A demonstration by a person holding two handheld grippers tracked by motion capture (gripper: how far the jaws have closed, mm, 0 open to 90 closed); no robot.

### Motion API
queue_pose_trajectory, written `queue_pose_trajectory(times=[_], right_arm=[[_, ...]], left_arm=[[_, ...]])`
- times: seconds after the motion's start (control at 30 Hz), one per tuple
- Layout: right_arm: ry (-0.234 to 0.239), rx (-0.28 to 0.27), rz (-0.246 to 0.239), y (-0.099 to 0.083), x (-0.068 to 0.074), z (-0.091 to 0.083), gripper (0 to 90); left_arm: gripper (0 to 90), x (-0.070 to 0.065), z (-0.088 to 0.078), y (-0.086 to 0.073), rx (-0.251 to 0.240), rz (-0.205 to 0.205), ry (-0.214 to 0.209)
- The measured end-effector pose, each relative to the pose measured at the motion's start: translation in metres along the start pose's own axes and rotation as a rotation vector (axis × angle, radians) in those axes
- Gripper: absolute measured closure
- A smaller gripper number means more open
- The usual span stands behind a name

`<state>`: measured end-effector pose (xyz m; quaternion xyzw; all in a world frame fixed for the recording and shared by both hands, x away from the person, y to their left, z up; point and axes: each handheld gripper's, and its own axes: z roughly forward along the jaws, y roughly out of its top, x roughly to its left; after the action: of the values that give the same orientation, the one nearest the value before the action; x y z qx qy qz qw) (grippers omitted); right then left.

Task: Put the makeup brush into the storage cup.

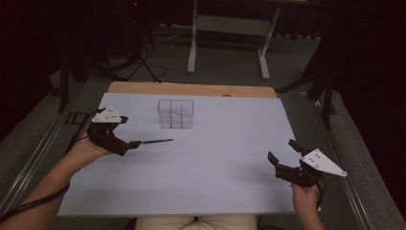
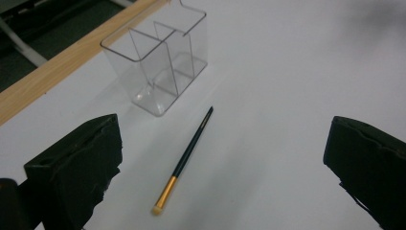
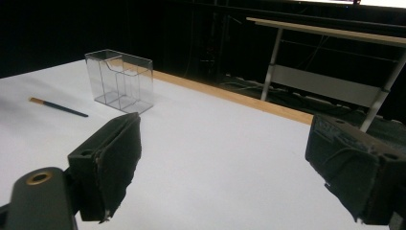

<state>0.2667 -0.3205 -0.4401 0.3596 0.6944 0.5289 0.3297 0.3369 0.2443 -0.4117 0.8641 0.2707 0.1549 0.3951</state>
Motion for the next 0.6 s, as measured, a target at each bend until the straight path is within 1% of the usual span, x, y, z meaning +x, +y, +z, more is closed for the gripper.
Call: queue_pose_trajectory(times=[0.07, 0.1, 0.13, 0.27, 0.3, 0.33, 0.37, 0.4, 0.43, 0.47, 0.5, 0.53, 0.57, 0.6], right_arm=[[0.0, 0.002, -0.004, 0.0, 0.0, 0.0, 12.1], [0.0, 0.004, -0.005, 0.0, 0.0, 0.0, 12.1], [0.001, 0.004, -0.005, 0.0, 0.0, 0.0, 12.1], [0.001, 0.007, -0.005, 0.0, 0.001, 0.0, 12.1], [0.003, 0.008, -0.005, 0.0, 0.001, 0.0, 12.1], [0.003, 0.008, -0.005, 0.0, 0.001, 0.0, 12.1], [0.002, 0.007, -0.005, -0.001, 0.001, 0.0, 12.1], [0.002, 0.007, -0.005, -0.001, 0.001, 0.0, 12.1], [0.003, 0.008, -0.005, -0.001, 0.001, 0.0, 12.1], [0.004, 0.01, -0.005, -0.001, 0.001, 0.0, 12.1], [0.005, 0.01, -0.005, -0.001, 0.001, 0.0, 12.1], [0.005, 0.01, -0.005, -0.001, 0.001, 0.0, 12.1], [0.006, 0.011, -0.005, -0.001, 0.001, 0.0, 12.1], [0.006, 0.011, -0.004, -0.001, 0.001, 0.0, 12.1]], left_arm=[[0.6, 0.001, 0.004, 0.002, 0.018, 0.009, -0.006], [1.4, 0.001, 0.004, 0.002, 0.018, 0.009, -0.006], [1.4, 0.001, 0.008, 0.003, 0.036, 0.026, -0.014], [1.4, 0.003, 0.014, 0.008, 0.085, 0.045, -0.03], [1.5, 0.004, 0.016, 0.009, 0.099, 0.056, -0.028], [1.5, 0.004, 0.016, 0.009, 0.099, 0.056, -0.028], [2.4, 0.005, 0.02, 0.011, 0.121, 0.072, -0.04], [2.9, 0.005, 0.02, 0.011, 0.121, 0.072, -0.04], [2.9, 0.005, 0.022, 0.012, 0.136, 0.079, -0.045], [3.2, 0.006, 0.027, 0.013, 0.164, 0.098, -0.051], [3.8, 0.006, 0.029, 0.014, 0.177, 0.108, -0.057], [4.4, 0.006, 0.029, 0.014, 0.177, 0.108, -0.057], [4.4, 0.006, 0.031, 0.014, 0.189, 0.122, -0.059], [5.1, 0.006, 0.035, 0.015, 0.204, 0.13, -0.069]])
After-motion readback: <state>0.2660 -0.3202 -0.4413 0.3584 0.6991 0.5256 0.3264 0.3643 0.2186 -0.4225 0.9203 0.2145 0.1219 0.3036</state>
